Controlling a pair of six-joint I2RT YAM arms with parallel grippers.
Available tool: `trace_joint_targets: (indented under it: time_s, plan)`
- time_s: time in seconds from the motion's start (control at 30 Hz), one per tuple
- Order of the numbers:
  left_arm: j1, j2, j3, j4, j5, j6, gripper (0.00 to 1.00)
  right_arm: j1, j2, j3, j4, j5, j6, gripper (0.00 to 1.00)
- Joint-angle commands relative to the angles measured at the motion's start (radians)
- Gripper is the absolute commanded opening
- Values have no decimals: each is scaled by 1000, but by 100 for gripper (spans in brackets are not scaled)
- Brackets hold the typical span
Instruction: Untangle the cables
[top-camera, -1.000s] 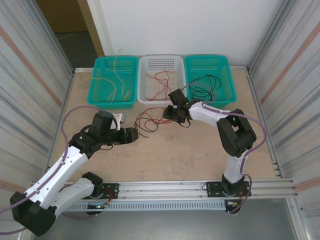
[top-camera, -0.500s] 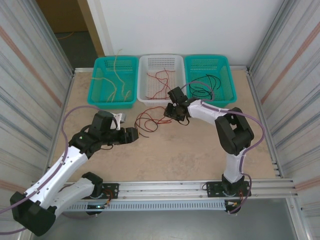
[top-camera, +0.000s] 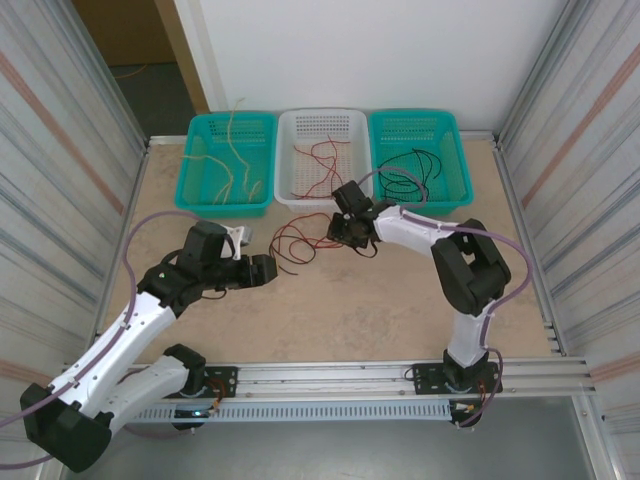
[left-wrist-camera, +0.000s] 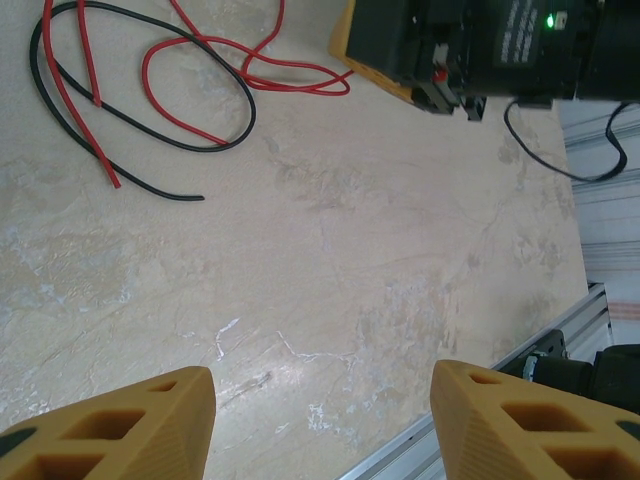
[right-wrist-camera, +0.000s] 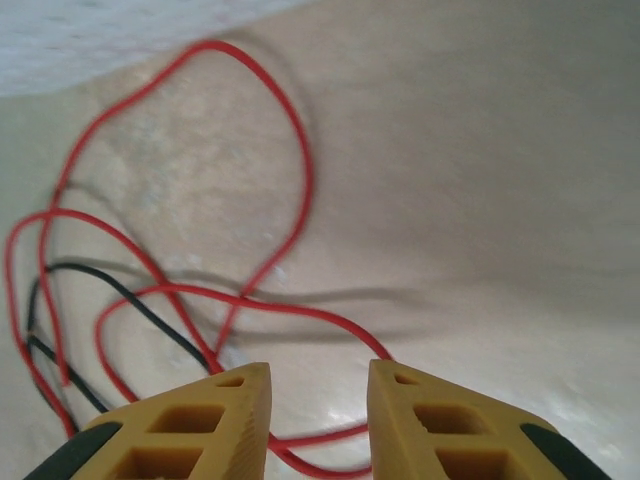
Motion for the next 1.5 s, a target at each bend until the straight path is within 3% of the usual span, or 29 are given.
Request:
trace_joint_targets:
  time_s: [0.0,0.1,0.27,0.47,0.67,1.07,1.23,1.37,1.47]
  plan:
    - [-5,7,13,22,17,-3,59,-22,-58,-52,9,40,55,38]
    - [-5,15,15,28,25,-3,59,-32,-36,-44,35,16,64,42]
    - [-5,16,19,29,18,2,59,-35,34,6,72,-17,72,40]
    - [-5,14,24,14,9,14,59,-23,53,19,97,-41,93,18]
    - [-5,30,31,22,11,15,59,8,-63,-38,67,-7,79,0]
    - [-10,73,44,83,44,1,59,121,-447,-86,-110,98,-99,0]
    - [-34,96,60,141,73,10,66,128,-524,-8,-181,96,-172,0]
    - [-116,113,107,206,65,78,79,129,-550,76,-229,77,-195,0]
    - [-202,164,188,232,13,169,82,128,-554,129,-251,46,-194,0]
